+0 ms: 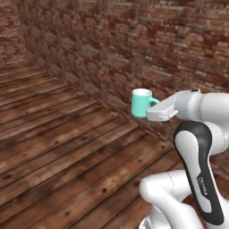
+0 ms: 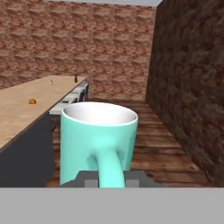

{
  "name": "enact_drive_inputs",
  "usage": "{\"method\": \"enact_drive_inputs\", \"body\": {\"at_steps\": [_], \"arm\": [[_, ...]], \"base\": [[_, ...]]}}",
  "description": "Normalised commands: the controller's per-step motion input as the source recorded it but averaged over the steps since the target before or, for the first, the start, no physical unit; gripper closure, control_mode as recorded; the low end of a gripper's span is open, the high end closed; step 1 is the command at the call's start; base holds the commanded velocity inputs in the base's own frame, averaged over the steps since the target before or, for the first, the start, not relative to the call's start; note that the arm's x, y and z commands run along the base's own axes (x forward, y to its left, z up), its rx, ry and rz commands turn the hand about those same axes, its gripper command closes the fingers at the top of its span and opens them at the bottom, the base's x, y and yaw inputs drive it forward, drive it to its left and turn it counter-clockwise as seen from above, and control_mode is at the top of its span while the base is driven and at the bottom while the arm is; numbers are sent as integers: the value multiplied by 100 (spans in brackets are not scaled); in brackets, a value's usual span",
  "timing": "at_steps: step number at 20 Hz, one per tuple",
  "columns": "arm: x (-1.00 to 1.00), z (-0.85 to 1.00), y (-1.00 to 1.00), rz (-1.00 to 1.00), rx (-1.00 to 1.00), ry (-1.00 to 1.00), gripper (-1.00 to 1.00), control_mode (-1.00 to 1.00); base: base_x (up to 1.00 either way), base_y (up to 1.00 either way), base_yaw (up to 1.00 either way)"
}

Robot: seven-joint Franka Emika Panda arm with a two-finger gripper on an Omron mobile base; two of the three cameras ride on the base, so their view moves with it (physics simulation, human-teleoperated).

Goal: Open the cabinet directly in front. Then move the beer and the mug to the dining counter with the candle on it.

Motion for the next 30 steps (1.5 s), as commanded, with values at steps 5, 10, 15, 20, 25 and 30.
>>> {"method": "enact_drive_inputs", "body": {"at_steps": [5,10,15,20,25,30], "arm": [[0,0,0,0,0,0,100,100],[0,0,0,0,0,0,100,100],[0,0,0,0,0,0,100,100],[0,0,0,0,0,0,100,100],[0,0,0,0,0,0,100,100],[0,0,0,0,0,0,100,100]], "base": [[100,0,29],[100,-5,23],[100,-6,21],[100,-3,22],[100,-6,21],[100,-10,21]]}}
